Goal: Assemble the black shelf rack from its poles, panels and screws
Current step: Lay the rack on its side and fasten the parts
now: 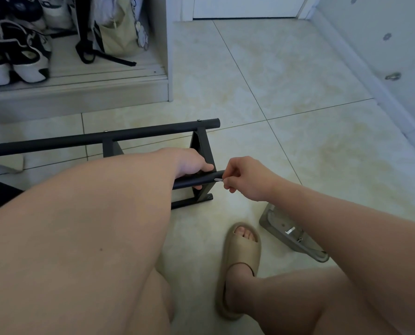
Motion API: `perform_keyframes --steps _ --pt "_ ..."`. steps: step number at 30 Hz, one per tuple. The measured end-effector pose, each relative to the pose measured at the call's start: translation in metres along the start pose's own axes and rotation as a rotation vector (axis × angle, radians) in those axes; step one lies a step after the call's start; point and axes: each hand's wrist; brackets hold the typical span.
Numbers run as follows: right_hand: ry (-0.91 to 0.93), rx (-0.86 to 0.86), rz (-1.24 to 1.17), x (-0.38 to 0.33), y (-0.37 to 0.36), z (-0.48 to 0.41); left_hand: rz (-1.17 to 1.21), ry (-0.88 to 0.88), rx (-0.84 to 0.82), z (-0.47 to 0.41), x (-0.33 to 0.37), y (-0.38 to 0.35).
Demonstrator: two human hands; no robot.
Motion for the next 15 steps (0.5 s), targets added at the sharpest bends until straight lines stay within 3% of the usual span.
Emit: perform_keyframes --steps 7,15 --pt "0.011 0.066 0.034 -0.005 -0.015 0.0 -0.016 -0.021 0.011 0.002 -0.003 0.001" --pt "-0.18 0.149 -0.318 -0.004 -0.035 -0.008 -0.092 -0.033 0.043 0.009 0.002 0.002"
Point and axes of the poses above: each hand's wrist, its own z-axis away from the middle knuckle, its own y-axis out of the back of the hand, x = y × z, and after that the axes turned 9 degrees about z, right-handed
